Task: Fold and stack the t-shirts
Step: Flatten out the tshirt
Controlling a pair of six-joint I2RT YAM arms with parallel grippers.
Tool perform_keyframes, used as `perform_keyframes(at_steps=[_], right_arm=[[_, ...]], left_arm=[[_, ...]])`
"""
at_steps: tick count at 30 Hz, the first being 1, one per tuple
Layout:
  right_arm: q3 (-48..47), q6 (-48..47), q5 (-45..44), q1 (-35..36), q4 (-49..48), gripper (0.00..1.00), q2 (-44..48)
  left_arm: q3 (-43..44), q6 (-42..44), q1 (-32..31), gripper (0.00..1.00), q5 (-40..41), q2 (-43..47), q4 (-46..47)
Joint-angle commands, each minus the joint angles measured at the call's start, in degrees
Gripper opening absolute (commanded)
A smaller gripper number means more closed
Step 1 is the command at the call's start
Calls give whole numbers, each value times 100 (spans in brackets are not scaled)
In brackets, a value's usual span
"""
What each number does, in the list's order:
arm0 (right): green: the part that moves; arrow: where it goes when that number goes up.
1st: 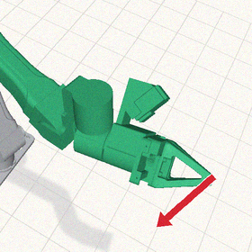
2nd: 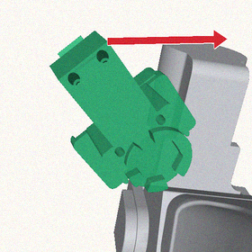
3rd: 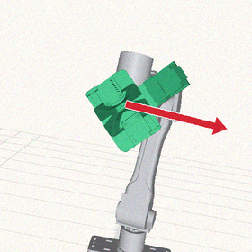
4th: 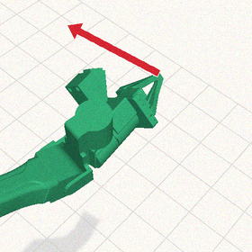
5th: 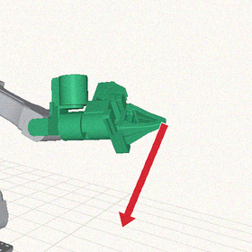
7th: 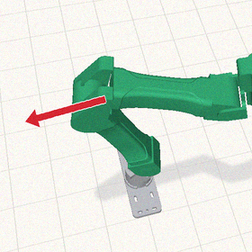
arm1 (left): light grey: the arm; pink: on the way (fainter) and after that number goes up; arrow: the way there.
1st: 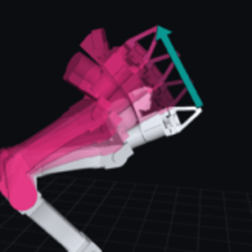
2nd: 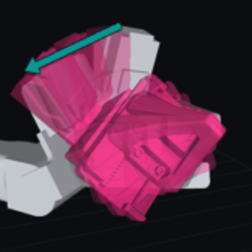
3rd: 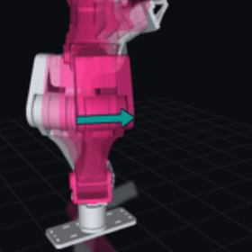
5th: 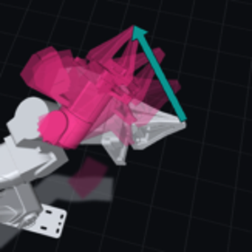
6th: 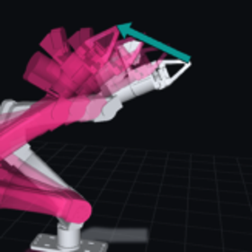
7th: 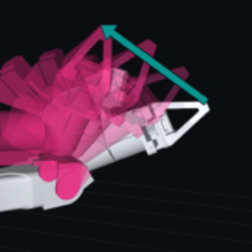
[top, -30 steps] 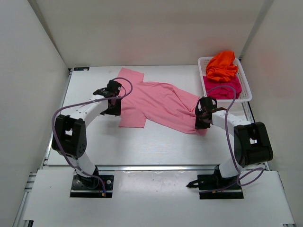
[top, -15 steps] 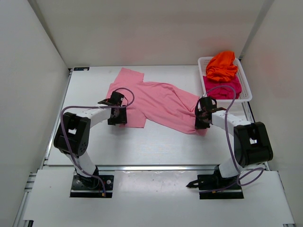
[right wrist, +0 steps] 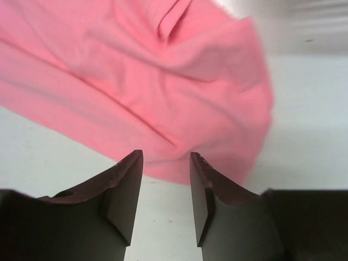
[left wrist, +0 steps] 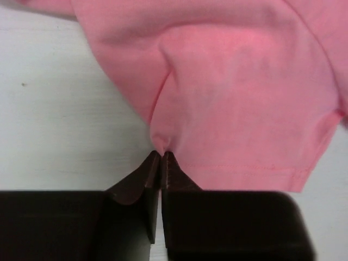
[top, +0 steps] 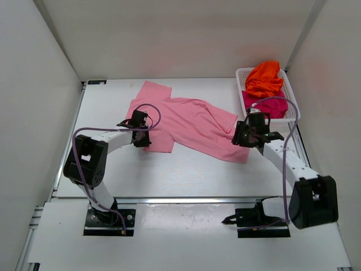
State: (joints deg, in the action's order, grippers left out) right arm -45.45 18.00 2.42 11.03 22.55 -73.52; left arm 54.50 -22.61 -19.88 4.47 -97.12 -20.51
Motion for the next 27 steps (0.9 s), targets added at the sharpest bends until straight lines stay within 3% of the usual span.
perform_keyframes(at_steps=[1, 2, 10, 14, 27], right_arm=[[264, 168, -127, -398, 13, 39, 521], [317, 230, -136, -513, 74, 41, 636], [739, 415, -224, -654, 198, 42, 681], [818, 503, -672, -549, 224, 42, 453], [933, 555, -795, -611, 101, 41, -198]], left_arm=[[-132, 46, -60, 10, -332, 0, 170], [-141, 11, -60, 0, -385, 18, 223], [-387, 266, -130, 0, -87, 614, -49], [-598, 231, -34, 0, -315, 1028, 65], [-765, 284, -69, 0, -412, 1459, 56]])
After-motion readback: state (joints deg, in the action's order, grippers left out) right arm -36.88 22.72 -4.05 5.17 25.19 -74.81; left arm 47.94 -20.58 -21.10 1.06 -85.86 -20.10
